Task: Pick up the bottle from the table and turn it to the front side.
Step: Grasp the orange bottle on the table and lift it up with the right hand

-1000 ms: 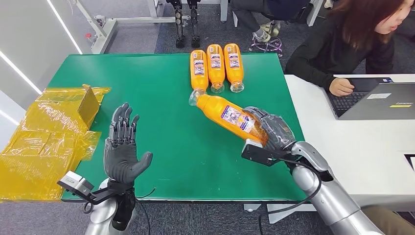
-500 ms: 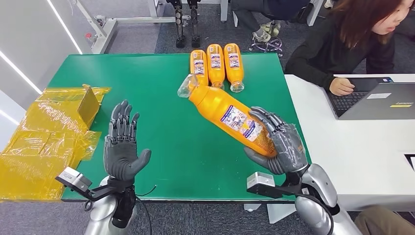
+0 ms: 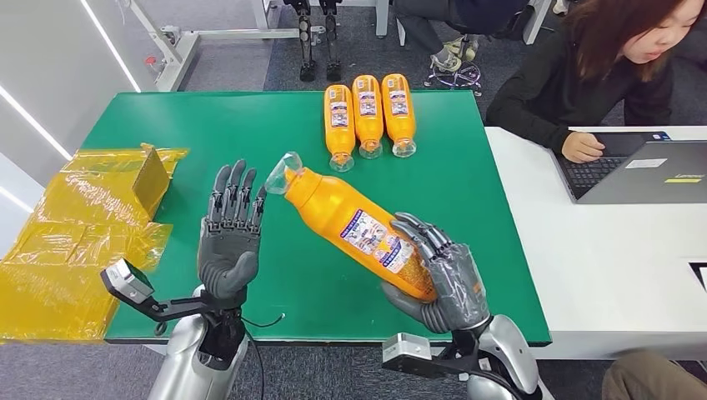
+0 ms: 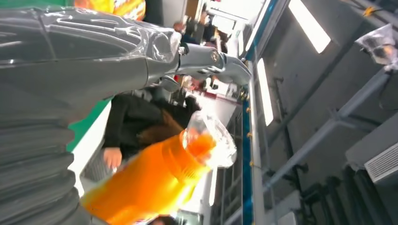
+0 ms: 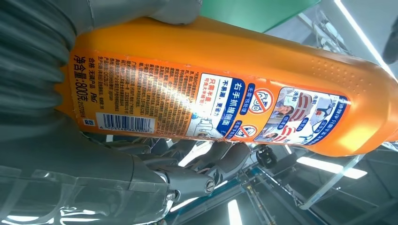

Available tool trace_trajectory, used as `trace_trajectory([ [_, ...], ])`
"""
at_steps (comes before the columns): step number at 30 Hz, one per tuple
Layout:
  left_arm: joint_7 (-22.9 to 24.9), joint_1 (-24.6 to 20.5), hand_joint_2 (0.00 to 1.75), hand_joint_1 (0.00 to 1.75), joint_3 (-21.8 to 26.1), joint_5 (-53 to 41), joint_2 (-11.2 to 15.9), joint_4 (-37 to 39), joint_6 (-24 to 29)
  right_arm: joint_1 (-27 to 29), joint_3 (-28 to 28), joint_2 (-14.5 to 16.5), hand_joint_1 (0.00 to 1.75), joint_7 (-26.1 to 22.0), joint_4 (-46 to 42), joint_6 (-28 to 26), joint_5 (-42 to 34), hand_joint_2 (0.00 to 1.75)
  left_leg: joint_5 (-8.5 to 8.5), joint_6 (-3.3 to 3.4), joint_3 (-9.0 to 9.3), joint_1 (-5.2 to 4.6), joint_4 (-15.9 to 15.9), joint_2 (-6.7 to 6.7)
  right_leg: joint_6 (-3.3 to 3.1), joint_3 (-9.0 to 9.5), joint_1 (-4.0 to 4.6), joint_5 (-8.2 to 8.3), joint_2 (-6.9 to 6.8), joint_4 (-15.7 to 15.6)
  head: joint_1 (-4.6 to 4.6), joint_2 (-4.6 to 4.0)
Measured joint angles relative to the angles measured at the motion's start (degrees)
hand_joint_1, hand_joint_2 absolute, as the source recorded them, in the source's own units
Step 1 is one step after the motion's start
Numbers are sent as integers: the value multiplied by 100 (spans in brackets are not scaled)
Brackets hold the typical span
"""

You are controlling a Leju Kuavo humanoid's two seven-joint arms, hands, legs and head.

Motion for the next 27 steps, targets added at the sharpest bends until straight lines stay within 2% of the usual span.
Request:
trace_trajectory([
  [12,188,-317,175,0,-256,403,-123,273,-411,7,314,763,175,31,-166,398,361,175,1,-1,0,0,0,0,0,0,0,0,-2,1,1,0],
  [17,211,-369,175,0,-295,432,-127,320,-417,14,355,826,175,46,-164,449,362,175,2,-2,0,0,0,-1,0,0,0,0,-2,2,0,0],
  [22,313,-780,175,0,-438,695,-142,691,-508,175,507,1098,175,95,116,739,115,175,2,-2,0,0,0,-1,0,0,-1,0,0,1,0,0],
  [27,418,-918,175,2,-444,815,-109,793,-554,247,503,1141,175,86,378,793,-12,175,2,-2,0,-1,0,0,0,-1,-1,0,1,1,1,0],
])
